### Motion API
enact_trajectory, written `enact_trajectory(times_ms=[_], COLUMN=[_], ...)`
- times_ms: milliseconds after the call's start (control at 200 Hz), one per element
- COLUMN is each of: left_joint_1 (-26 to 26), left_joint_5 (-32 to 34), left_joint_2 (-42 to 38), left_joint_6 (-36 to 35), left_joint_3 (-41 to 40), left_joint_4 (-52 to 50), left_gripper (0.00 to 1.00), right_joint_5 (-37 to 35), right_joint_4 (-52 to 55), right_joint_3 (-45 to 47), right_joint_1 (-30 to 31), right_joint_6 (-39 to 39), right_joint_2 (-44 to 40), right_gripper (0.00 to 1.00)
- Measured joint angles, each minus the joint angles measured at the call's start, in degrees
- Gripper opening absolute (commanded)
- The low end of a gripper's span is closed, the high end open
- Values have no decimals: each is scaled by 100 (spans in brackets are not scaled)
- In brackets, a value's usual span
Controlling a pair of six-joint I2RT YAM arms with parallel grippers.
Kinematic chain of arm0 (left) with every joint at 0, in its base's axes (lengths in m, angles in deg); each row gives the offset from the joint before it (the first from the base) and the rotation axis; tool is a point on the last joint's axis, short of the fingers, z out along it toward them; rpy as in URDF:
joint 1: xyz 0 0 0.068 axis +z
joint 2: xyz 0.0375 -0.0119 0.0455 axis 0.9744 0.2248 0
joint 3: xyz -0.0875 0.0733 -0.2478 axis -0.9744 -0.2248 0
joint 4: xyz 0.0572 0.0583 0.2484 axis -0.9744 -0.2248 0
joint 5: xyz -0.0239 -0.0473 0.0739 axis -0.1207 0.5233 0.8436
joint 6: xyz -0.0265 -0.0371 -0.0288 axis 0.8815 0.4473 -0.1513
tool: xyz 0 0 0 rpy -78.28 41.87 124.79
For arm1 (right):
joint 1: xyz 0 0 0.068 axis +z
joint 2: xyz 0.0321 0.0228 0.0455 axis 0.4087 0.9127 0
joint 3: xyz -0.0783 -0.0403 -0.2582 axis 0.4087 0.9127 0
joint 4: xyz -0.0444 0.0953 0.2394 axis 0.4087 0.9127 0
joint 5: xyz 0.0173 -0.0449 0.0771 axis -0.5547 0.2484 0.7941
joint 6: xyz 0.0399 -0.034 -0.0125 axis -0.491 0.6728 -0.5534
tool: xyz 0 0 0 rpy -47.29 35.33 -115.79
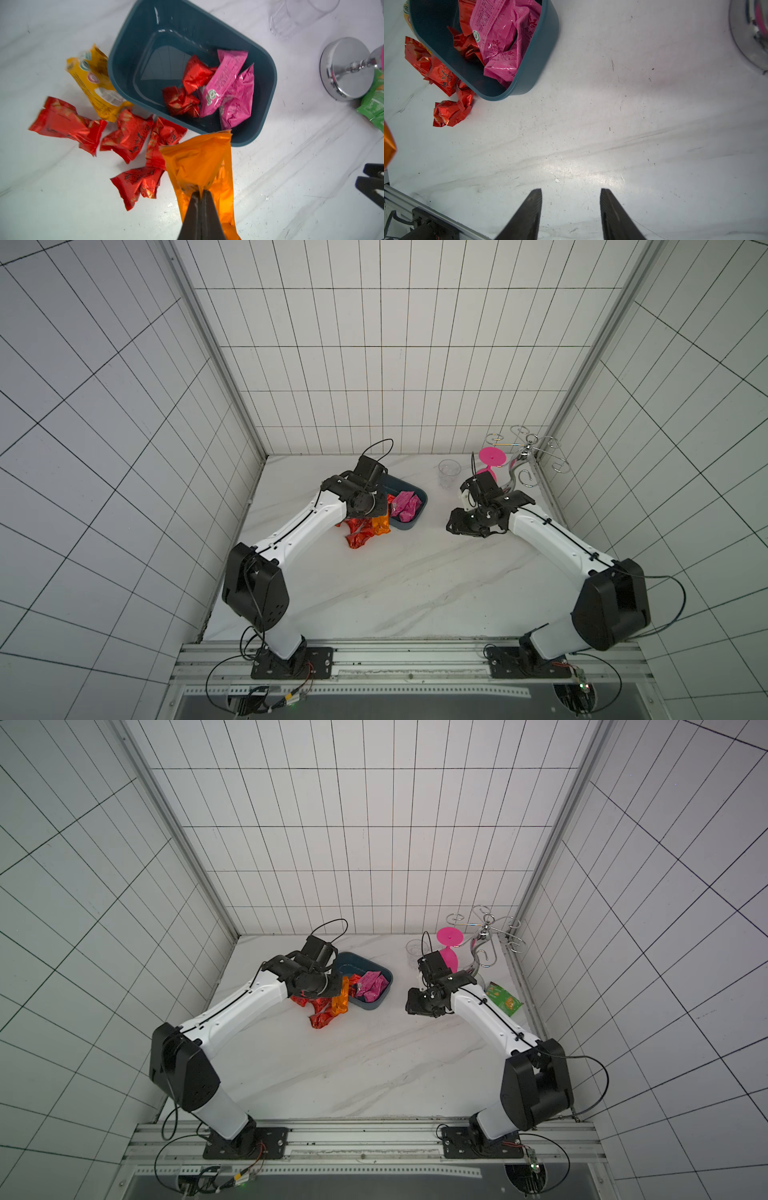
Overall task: Put the tea bags into the storage box
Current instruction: Place the tea bag in the storage box.
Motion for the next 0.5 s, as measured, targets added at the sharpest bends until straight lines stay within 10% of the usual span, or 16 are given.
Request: enact_trajectory(times_ms=[500], left_joint_1=[719], left_joint_5=[-181], left_joint_2=[2524], left_joint_6=[-540], left_joint_3=[2472], left_joint_4=[-236], left_gripper=[0], right_joint_5=[-74], right_joint_4=[-46], right_joint_3=[-92], right_joint_1=[-7], right_joint_6=[-7], right_joint_2=[140], right_gripper=[50])
